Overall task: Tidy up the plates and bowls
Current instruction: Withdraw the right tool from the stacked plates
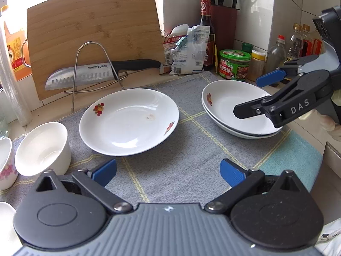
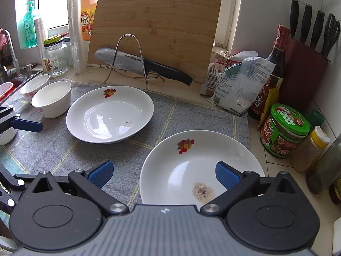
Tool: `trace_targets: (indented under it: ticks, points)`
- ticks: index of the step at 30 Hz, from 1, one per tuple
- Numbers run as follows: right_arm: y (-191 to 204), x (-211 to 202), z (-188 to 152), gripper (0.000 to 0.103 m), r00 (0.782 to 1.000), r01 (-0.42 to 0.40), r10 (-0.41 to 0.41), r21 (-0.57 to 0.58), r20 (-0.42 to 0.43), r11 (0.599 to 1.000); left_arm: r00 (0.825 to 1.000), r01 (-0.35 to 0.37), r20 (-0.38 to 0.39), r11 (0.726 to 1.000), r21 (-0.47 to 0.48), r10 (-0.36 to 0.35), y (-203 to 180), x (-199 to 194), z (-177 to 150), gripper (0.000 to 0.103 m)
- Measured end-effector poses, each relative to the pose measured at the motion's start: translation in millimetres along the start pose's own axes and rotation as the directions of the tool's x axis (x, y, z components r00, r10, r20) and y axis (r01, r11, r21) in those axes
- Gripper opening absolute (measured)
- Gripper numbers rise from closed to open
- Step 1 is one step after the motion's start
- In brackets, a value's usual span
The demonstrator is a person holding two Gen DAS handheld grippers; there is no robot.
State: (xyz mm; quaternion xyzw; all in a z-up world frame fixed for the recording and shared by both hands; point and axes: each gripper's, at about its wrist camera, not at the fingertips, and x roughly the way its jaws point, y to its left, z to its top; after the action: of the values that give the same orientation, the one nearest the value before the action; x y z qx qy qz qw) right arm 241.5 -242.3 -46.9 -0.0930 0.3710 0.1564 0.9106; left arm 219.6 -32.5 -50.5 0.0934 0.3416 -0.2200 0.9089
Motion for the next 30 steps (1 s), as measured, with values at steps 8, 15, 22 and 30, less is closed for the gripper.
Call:
trace_targets:
  ticks: [8,15,22,30]
  points:
    - [68.1,7.4,10.4,0.103,0.995,0.101,-0.100,0.046,-0.014,0.994,0.997,0.050,0.054,0.998,0.048,-0.052,55.5,-24.8,-10.0,0.102]
    - [124.0,25.9,12.3,0.103,0.987,0.150,-0.149,0.010,-0.064,0.989,0.997,0.037,0.066,0.997,0.067,-0.042,99.2,-34.7,-14.3,0.102]
    - [134.5,57.4,17.8,0.103,0.986,0.129,-0.128,0.007,-0.110,0.992,0.998,0.036,0.047,0.999,0.020,-0.037,116.3,-34.8,-11.2,0.102]
    - [125.9,88.1,14.9,0.103,0.988,0.101,-0.098,0.025,-0.119,0.995,1.000,0.008,0.004,0.998,0.054,-0.008,117.8,-26.4,10.2,0.102]
